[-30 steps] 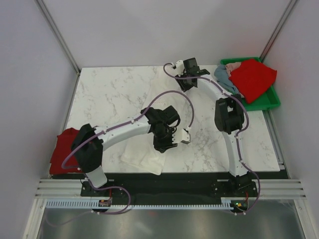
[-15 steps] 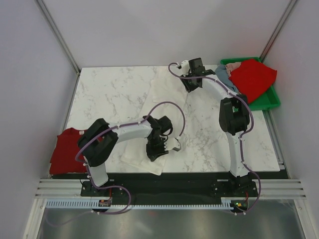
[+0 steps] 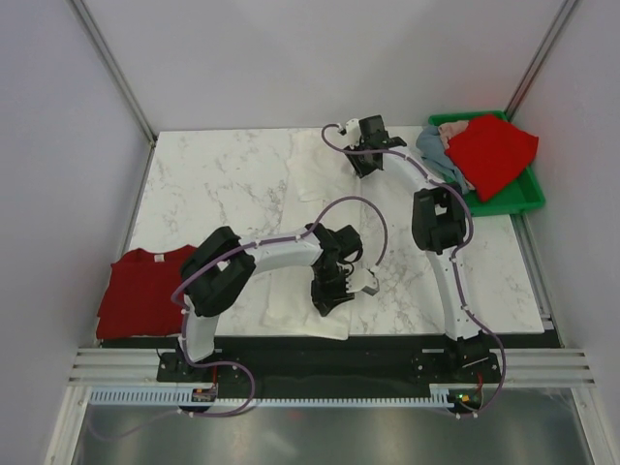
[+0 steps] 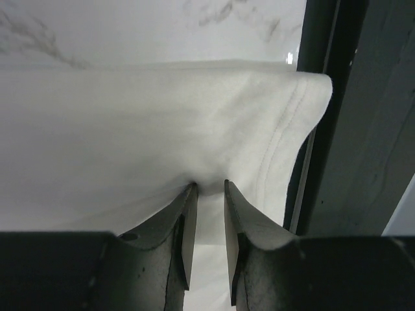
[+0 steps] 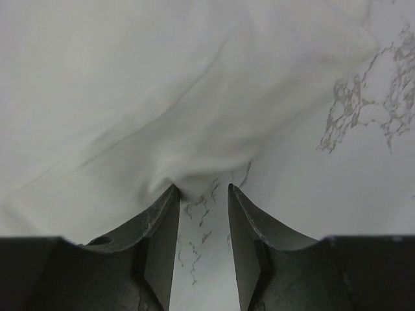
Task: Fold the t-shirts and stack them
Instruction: Fold the tshirt
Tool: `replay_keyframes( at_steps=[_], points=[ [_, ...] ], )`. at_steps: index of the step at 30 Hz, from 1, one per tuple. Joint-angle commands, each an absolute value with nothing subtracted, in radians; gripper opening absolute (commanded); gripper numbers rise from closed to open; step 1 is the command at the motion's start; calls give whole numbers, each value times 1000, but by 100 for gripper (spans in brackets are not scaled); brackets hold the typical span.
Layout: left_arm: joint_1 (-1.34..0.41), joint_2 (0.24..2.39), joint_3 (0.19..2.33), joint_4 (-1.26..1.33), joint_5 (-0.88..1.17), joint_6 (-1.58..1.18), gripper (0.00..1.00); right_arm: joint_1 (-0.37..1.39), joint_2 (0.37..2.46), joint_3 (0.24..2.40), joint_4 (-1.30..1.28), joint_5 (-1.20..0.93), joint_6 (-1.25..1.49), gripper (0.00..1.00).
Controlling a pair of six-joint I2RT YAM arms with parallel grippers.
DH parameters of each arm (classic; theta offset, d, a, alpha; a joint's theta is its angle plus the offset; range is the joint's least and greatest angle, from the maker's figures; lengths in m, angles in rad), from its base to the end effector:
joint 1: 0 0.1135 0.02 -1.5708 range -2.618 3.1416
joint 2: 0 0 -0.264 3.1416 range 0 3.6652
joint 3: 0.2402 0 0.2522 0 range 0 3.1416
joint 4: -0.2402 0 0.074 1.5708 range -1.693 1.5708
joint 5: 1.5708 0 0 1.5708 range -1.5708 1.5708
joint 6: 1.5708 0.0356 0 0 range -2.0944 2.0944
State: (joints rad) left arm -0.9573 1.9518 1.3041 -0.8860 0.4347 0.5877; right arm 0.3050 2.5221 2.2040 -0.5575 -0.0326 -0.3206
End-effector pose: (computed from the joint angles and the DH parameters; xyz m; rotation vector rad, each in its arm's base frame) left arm 0.1914 -0.2978 0.1524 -2.1203 -2.1579 0.6670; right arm 0.5305 0.1682 0.1630 -0.7664 2.3229 0.0329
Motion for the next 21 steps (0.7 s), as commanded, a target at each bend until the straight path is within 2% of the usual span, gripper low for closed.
replay_keyframes(
  at_steps=[1,8,11,12,16,18,21],
  points=[
    [-994,2043,1365,-765,453,569,32,301,2592,2302,-543,-9,-337,44],
    [-999,2047,1440,-819,419,514,31,293,2616,2361,-532,-6,-321,45],
    [-979,1832,1338,-813,367,457,37,264,2484,2237,-511,-15,-263,45],
    [-973,1693,1288,-810,321,416,40,237,2395,2147,-497,-24,-241,47],
    [-913,1463,1214,-827,229,321,48,192,2148,1874,-421,-108,-101,58],
    [-862,1410,1186,-831,257,244,54,190,2026,1727,-425,-164,-34,60],
    [-755,1358,1141,-819,281,123,56,190,1902,1549,-497,-297,93,60]
  ],
)
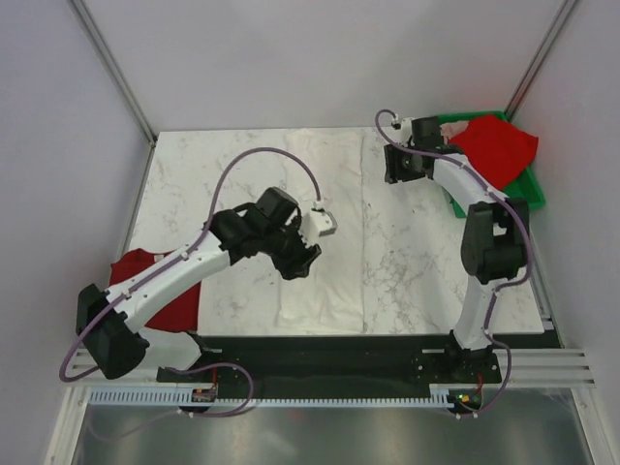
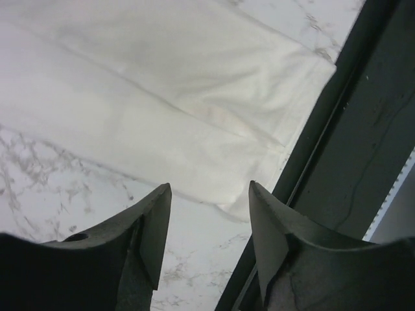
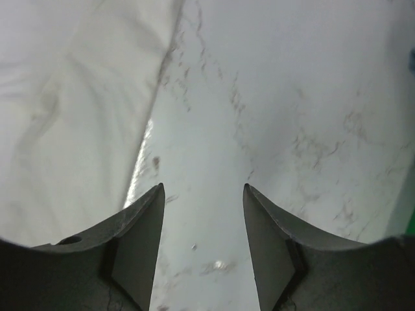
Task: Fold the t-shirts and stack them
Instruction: Fold the tshirt
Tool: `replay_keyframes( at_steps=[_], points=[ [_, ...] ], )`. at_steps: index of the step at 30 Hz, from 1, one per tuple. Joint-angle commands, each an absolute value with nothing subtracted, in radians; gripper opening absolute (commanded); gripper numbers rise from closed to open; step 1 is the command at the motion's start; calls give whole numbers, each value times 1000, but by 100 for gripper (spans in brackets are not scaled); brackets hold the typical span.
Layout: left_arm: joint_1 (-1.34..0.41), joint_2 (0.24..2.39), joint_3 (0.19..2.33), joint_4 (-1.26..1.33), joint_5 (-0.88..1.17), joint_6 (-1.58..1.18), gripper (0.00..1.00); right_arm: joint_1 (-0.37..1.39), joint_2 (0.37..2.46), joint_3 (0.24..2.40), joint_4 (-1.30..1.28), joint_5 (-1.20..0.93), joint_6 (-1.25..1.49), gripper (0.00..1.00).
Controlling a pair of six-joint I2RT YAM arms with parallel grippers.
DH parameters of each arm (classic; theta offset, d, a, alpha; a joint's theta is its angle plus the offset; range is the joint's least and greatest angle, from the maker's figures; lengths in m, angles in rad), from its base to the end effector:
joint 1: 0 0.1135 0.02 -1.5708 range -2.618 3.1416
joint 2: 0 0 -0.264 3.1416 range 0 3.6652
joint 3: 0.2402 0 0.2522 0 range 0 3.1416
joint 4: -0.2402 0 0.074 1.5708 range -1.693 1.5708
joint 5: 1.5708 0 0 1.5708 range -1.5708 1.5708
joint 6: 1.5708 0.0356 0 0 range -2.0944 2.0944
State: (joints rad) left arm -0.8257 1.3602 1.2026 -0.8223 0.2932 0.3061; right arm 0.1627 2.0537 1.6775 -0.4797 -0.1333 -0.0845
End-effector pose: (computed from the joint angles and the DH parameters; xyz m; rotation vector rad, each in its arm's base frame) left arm 0.1798 -0.2101 0.3027 1.4851 2.1212 -0.5714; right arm 0.4572 0.0798 0.2306 -0.3590 2.3994 0.1972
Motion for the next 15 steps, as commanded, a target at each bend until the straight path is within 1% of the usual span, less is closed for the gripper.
replay_keyframes(
  at_steps=[1,2,3,4,5,6,8,9,11,15],
  points=[
    [-699,1356,1131,-812,284,83,60,192,1876,1501,-514,-329,128,59],
    [-666,1358,1117,-804,300,40,63,190,1826,1398,-525,-403,159,59],
    [-634,1359,1086,-783,337,-56,65,192,1803,1346,-541,-438,208,58],
    [-570,1365,1068,-775,357,-107,65,190,1777,1294,-545,-483,230,58],
    [-542,1379,1049,-769,383,-153,65,192,1725,1185,-543,-515,247,57],
    [-516,1385,1005,-761,424,-241,65,195,1698,1133,-535,-570,268,57],
    [-463,1387,953,-720,458,-313,67,218,1631,999,-534,-610,301,57],
    [-453,1379,893,-697,480,-358,68,230,1611,961,-538,-639,310,57],
    [-434,1367,839,-649,476,-385,68,274,1565,867,-541,-663,336,57],
    [-419,1356,698,-583,511,-455,70,362,1548,770,-508,-689,400,57]
  ],
)
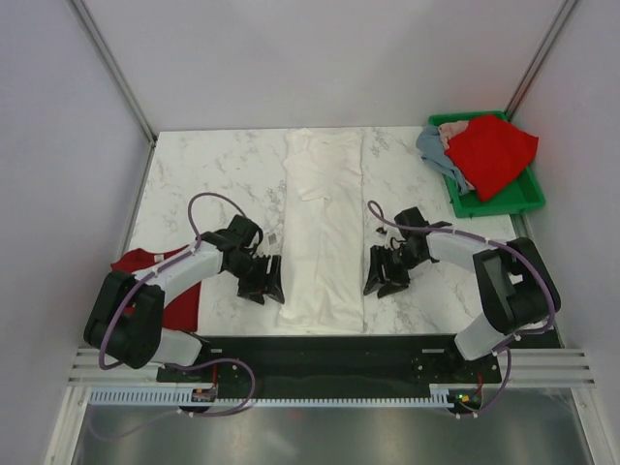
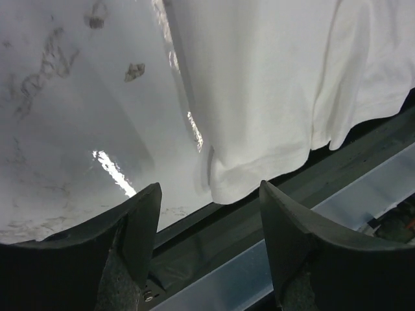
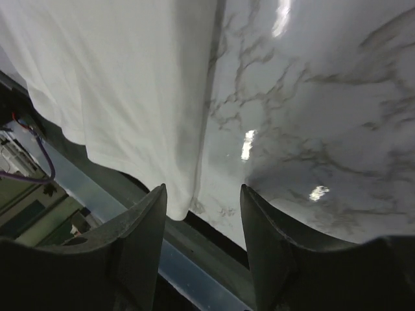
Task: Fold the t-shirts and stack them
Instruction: Fold the tshirt
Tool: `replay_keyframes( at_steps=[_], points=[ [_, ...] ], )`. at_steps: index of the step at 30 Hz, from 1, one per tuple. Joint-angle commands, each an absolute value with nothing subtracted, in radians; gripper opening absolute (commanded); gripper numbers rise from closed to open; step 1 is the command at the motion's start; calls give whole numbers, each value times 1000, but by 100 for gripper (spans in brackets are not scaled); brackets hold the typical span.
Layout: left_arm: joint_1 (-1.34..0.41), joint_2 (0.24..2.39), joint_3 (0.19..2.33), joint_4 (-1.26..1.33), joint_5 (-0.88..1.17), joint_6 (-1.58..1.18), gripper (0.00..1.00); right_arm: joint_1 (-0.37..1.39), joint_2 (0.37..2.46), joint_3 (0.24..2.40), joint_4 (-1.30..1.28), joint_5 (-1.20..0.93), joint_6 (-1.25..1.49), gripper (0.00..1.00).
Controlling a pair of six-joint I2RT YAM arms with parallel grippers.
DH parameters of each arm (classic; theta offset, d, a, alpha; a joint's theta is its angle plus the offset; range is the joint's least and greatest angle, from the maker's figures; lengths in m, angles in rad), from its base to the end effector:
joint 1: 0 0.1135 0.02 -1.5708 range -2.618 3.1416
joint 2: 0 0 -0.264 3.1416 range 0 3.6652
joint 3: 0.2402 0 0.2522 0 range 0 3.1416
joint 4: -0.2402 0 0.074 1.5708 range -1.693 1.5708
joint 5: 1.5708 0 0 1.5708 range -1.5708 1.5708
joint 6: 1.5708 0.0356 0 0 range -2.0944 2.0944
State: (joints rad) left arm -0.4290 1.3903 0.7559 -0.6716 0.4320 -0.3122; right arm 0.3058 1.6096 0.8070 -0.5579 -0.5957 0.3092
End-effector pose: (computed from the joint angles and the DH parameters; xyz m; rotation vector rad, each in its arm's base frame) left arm 0.2060 -0.1106 0.1737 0.2592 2.9506 -0.7484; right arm 0.2469 0.0989 0.1416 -0.0912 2.9730 0.9648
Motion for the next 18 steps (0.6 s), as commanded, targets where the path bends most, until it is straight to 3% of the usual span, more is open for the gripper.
replay_keyframes(
  at_steps=[1,13,18],
  points=[
    [-417,1355,683,-560,517,-468,70,371,1543,752,-494,-690,420,57],
    [-413,1397,604,-515,492,-525,68,474,1554,592,-427,-719,595,57],
    [-413,1397,581,-511,511,-528,53,492,1612,618,-410,-724,603,56]
  ],
)
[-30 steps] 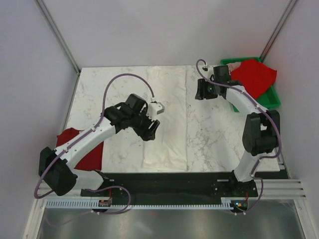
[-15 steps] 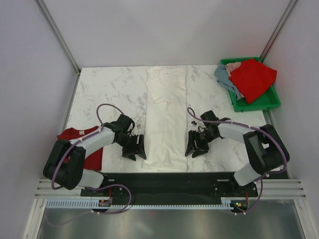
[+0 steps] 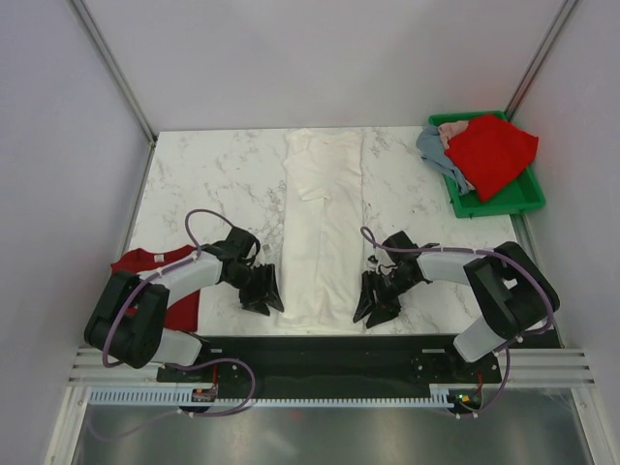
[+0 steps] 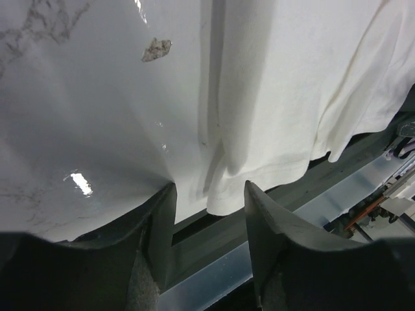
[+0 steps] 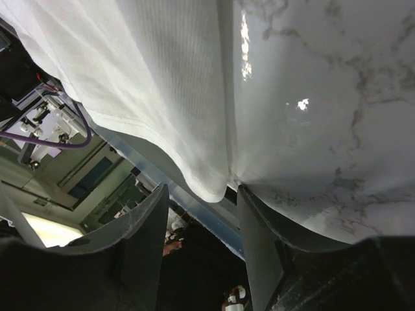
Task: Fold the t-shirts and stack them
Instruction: Fold the tshirt
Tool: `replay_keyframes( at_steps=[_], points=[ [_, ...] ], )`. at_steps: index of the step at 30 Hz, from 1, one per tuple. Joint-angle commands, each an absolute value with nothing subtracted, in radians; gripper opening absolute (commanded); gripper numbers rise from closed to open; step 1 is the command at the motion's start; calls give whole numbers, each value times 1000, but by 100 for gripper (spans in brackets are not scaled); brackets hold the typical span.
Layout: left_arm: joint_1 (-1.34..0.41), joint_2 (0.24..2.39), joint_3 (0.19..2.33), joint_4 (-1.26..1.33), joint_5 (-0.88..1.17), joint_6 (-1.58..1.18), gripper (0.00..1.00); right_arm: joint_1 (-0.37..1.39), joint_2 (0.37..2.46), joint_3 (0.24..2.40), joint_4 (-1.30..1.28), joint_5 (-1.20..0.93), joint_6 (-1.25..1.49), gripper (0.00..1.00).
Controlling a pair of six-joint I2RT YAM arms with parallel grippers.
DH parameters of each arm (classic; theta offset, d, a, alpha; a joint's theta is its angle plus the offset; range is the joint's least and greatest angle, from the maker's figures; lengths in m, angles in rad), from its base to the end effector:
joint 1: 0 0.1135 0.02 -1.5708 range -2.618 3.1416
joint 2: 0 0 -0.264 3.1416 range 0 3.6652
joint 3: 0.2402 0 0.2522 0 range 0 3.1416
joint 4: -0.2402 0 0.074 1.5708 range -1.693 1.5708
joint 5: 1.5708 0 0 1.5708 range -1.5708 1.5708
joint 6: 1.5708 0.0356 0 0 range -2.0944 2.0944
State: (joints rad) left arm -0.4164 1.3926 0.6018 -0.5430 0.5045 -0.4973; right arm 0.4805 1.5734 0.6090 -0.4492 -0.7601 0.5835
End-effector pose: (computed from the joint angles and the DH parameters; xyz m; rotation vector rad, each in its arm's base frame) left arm 0.1877 -0.1018 0.1391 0.0294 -3.0095 0.8538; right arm 0.1884 0.1258 0.1118 -0.0541 -2.6987 -1.0366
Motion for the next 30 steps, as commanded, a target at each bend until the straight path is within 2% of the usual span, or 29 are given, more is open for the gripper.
replay_keyframes(
  at_steps=[1,5,11,26,29,30],
  points=[
    [-413,1396,580,-511,512,-528,52,494,1618,623,-414,-721,603,55],
    [-413,1397,566,-497,538,-534,49,495,1644,629,-413,-715,606,51],
    [-414,1417,549,-471,583,-531,36,497,1657,629,-399,-718,609,40],
    [-416,1399,546,-426,647,-519,27,497,1644,630,-376,-709,617,35],
    [-420,1402,551,-422,666,-515,22,495,1637,629,-373,-704,614,34],
    [-425,1405,552,-420,669,-512,18,497,1635,626,-370,-706,614,33]
  ],
)
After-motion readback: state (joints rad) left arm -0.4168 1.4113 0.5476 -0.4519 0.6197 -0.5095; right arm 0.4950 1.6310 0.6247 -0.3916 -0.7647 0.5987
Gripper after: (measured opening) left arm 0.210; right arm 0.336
